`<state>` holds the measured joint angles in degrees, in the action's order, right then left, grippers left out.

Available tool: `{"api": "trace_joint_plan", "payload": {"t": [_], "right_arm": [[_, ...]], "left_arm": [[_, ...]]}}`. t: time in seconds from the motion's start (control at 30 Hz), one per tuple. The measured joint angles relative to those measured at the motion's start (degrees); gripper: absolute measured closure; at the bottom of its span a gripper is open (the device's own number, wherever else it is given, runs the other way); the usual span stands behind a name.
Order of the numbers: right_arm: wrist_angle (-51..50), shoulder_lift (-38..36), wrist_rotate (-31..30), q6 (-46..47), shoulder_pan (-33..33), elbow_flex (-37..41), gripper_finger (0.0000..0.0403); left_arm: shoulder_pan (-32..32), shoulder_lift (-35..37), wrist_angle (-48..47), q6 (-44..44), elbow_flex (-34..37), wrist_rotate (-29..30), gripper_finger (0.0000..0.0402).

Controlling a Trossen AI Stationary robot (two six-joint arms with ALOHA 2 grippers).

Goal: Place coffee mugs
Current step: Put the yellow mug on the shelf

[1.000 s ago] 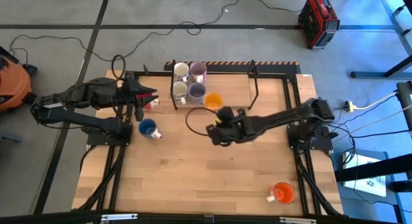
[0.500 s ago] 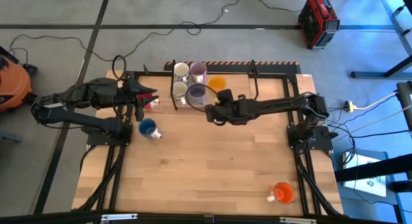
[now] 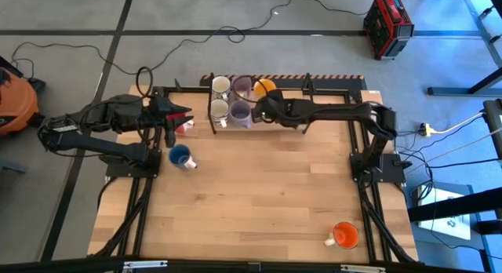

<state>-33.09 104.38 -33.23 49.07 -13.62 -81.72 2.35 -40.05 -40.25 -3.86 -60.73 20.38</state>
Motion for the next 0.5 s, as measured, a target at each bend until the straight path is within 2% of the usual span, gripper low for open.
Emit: {"api": "trace_joint_plan", "payload": {"t": [0.5], "right_arm": [[13.5, 0.0, 1.8, -2.6, -4.9, 8.7, 0.0372]], "left_arm": [[0.0, -0.1, 0.6, 0.2, 0.0, 0.0, 0.0292]]}}
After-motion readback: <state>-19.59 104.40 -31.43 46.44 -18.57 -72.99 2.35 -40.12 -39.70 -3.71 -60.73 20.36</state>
